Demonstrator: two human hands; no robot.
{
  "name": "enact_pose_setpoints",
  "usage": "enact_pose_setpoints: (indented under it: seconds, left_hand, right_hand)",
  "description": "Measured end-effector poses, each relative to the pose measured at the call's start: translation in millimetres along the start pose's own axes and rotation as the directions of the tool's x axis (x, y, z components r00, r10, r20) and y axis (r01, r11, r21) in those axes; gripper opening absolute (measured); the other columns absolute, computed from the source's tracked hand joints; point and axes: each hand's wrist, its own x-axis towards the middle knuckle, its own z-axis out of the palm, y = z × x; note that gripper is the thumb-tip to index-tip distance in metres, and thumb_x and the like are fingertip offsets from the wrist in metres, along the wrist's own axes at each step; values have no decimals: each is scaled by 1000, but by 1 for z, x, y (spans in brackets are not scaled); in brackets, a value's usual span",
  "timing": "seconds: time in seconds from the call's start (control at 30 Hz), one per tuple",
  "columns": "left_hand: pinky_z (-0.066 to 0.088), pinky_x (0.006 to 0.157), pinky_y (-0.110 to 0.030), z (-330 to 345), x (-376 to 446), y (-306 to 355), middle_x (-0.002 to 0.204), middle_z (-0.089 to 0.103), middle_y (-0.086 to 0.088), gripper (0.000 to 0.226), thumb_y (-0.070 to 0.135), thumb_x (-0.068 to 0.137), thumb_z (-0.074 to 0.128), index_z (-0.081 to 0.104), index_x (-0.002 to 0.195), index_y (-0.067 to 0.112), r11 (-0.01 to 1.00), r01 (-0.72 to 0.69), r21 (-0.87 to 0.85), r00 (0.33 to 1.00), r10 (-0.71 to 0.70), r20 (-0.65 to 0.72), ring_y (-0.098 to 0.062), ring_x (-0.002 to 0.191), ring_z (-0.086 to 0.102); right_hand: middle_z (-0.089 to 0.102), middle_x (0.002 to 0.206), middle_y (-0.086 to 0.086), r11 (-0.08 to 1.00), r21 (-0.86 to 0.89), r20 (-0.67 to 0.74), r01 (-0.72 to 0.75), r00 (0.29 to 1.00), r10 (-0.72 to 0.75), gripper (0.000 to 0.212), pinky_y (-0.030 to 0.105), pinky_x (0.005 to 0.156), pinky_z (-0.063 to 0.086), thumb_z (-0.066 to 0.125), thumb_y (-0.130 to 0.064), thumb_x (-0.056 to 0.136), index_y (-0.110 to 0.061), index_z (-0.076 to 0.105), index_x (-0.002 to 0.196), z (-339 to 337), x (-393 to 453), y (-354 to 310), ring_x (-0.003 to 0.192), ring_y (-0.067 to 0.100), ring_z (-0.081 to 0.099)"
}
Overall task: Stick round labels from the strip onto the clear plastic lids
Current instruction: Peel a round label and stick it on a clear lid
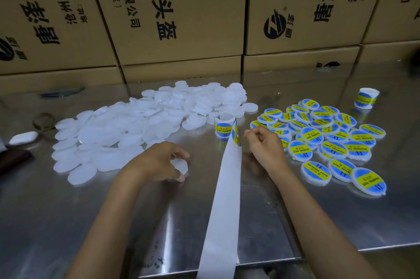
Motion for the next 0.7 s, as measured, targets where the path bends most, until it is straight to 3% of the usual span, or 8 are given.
enact_pose_setpoints:
  seconds: [0.1, 0.17, 0.27, 0.37, 0.43, 0.53, 0.6, 0.7]
  left_hand:
    - [41, 61, -4, 2, 1, -3, 102, 66, 17, 35, 27, 77, 86, 72, 108, 33, 983, -46, -178, 996, 33, -77, 1, 92, 61]
    - [46, 64, -3, 4, 4, 4, 95, 75, 12, 23, 27, 82, 82, 77, 104, 28, 877, -114, -467, 988, 50, -147, -4, 89, 69]
    - [61, 76, -32, 1, 18, 29, 109, 72, -12, 18, 18, 96, 65, 77, 109, 17, 488, -133, -863, 990, 30, -135, -28, 95, 74]
    - [63, 74, -43, 4, 39, 53, 118, 65, -22, 29, 15, 101, 48, 71, 116, 7, 217, -33, -976, 999, 7, -32, -44, 100, 71]
    - [63, 75, -45, 10, 55, 66, 119, 66, -24, 28, 16, 99, 48, 70, 112, 6, 200, -8, -980, 1000, -22, -12, -44, 100, 71]
    - [60, 87, -51, 24, 74, 82, 123, 66, -24, 16, 17, 96, 57, 66, 106, 9, 357, 32, -933, 983, -182, -36, -39, 98, 69]
    - [59, 86, -50, 35, 82, 87, 119, 68, -22, 15, 15, 91, 69, 64, 103, 9, 433, 40, -900, 966, -247, -76, -32, 90, 69]
    - [61, 76, -42, 52, 85, 86, 109, 72, -18, 32, 14, 80, 83, 64, 103, 3, 452, 20, -892, 976, -203, -81, -27, 83, 70]
  right_hand:
    - [63, 70, -4, 1000, -16, 6, 11, 1000, -11, 16, 21, 59, 40, 62, -27, 90, -14, 67, 84, 1, 1, 2, 67, 10, 54]
    - [61, 66, -7, 999, -30, 5, 22, 1000, -22, 14, 15, 56, 39, 65, -28, 89, -16, 66, 82, 2, 2, 4, 65, 8, 54]
    - [58, 65, -10, 999, -29, 14, 40, 999, -40, 10, 23, 63, 45, 70, -27, 85, -20, 64, 81, 4, 3, 6, 62, 4, 53]
    - [60, 80, -4, 993, -68, 13, 97, 995, -96, 18, 34, 77, 50, 76, -29, 82, -20, 62, 88, 6, 2, 6, 77, 12, 57]
    - [60, 92, -4, 975, -145, 27, 169, 986, -167, 24, 33, 84, 49, 77, -35, 81, -20, 63, 92, 7, 2, 6, 92, 16, 56]
    - [58, 102, -6, 938, -286, 47, 195, 981, -190, 36, 34, 93, 42, 75, -49, 79, -23, 63, 101, 8, 2, 9, 107, 16, 49]
    - [58, 103, -10, 915, -358, 62, 184, 983, -174, 39, 35, 94, 38, 71, -56, 78, -28, 61, 102, 10, 3, 10, 108, 14, 46]
    - [58, 97, -11, 888, -414, 78, 199, 980, -183, 41, 35, 87, 34, 68, -62, 77, -28, 58, 98, 12, 4, 11, 100, 12, 46]
